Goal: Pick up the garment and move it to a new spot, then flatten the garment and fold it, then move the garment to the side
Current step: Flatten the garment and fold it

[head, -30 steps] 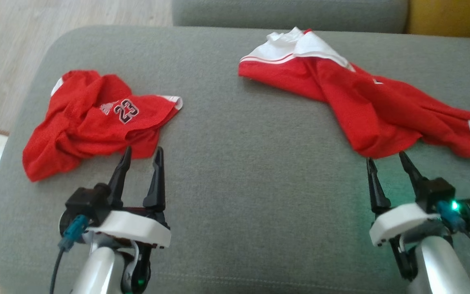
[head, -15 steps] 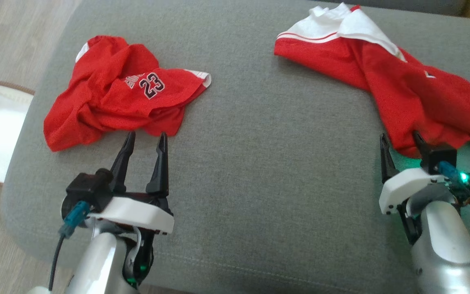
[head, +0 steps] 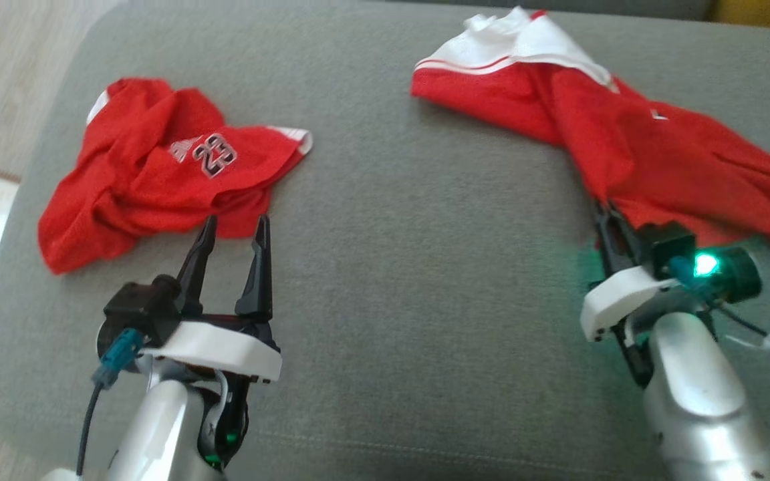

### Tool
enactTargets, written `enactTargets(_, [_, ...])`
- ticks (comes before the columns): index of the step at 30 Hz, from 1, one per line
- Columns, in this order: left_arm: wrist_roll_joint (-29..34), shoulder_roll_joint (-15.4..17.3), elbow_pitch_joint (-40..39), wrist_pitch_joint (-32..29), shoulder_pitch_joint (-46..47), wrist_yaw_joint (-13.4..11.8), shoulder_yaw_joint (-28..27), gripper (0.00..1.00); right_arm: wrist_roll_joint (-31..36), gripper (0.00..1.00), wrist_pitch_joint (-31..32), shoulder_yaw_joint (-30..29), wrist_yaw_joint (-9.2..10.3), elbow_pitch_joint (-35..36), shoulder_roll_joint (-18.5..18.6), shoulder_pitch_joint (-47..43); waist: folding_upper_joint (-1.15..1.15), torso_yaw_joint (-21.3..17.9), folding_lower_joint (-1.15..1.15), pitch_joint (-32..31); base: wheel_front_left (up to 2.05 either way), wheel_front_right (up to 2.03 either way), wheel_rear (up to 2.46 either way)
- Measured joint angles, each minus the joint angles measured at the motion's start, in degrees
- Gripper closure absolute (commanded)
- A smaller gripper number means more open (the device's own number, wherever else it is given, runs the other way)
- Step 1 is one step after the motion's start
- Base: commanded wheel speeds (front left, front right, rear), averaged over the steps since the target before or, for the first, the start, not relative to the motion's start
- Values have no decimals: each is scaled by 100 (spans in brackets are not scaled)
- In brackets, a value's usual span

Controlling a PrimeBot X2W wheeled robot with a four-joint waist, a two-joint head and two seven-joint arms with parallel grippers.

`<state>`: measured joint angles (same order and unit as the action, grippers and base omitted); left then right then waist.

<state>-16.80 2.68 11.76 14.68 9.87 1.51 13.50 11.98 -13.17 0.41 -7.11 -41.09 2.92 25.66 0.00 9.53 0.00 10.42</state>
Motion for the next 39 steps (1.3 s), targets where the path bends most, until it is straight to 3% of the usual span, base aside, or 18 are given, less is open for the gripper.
enactTargets(5, [-5,-2,-10,0,-50,-58,-25,0,48,100,180,467,0,569,-4,-546,0,-276,0,-234,0,0,0])
enactTargets(12, [-60,-1,-33,0,-294,-112,-35,0,318,100,801,474,0,1529,67,-1416,0,-553,0,-600,0,0,0])
enactTargets(18, [-111,0,-33,0,-404,-158,-30,0,193,100,1659,304,0,2393,514,-2232,0,-641,0,-841,0,0,0])
enactTargets(25, [-111,0,-40,0,-407,-158,10,0,-93,100,2448,122,0,2919,701,-3010,0,-650,0,-862,0,0,0])
enactTargets(35, [-109,1,-44,0,-414,-151,23,0,141,100,3016,-575,0,3265,457,-3193,0,-676,0,-781,0,0,0])
enactTargets(36, [-108,1,-44,0,-414,-151,22,0,226,44,3003,-665,0,3292,404,-3234,0,-674,0,-773,0,0,0])
enactTargets(37, [-99,1,-44,0,-413,-148,23,0,323,0,2944,-773,0,3320,341,-3250,0,-671,0,-766,0,0,0])
enactTargets(39, [-91,0,-44,0,-413,-145,23,0,398,0,2735,-855,0,3389,242,-3225,0,-663,0,-759,0,0,0])
